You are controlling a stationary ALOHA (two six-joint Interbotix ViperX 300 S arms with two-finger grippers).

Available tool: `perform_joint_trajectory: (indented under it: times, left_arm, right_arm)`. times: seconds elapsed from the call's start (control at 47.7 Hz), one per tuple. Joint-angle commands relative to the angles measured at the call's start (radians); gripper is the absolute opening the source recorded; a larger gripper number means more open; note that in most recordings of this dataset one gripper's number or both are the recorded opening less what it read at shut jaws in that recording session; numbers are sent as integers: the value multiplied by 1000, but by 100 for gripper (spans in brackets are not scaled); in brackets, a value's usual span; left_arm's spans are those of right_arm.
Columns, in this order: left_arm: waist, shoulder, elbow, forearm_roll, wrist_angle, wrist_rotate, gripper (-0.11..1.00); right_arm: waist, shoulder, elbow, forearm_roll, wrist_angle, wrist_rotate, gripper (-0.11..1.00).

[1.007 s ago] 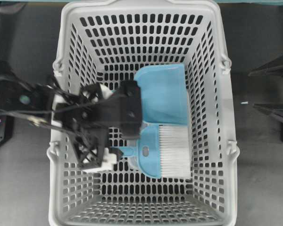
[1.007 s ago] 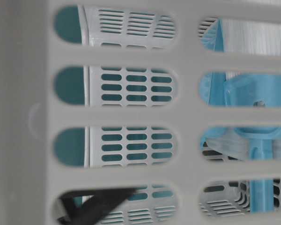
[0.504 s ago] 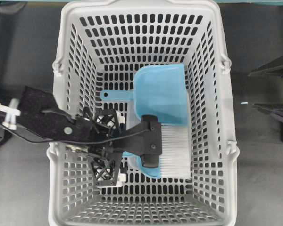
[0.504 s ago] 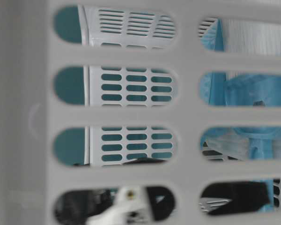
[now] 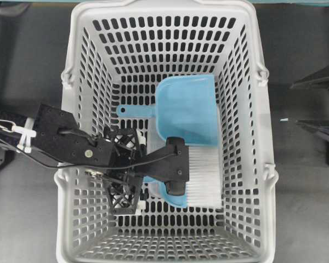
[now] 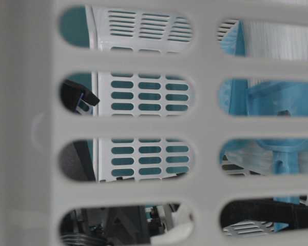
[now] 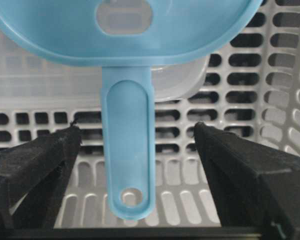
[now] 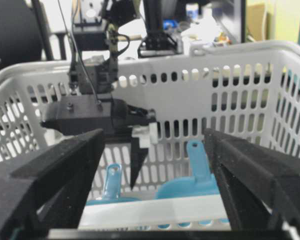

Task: Pick up the hand brush from the shopping basket with the left arm.
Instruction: 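Lower the open left gripper onto the brush's blue back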

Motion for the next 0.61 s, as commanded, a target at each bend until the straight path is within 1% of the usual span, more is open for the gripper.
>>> perform_joint_trajectory:
  times: [0.0,0.252,0.587]
  left_arm:
    - [12,-2,6,3,-12,12,91]
    - [31,43,38,3,-86,31,91]
    - [23,63,49,3,-89,32,90]
  right_arm:
    - [5,8,-15,3,-12,0,77]
    - [15,8,-5,3,-12,3,76]
    - [17,8,2,3,-14,3,77]
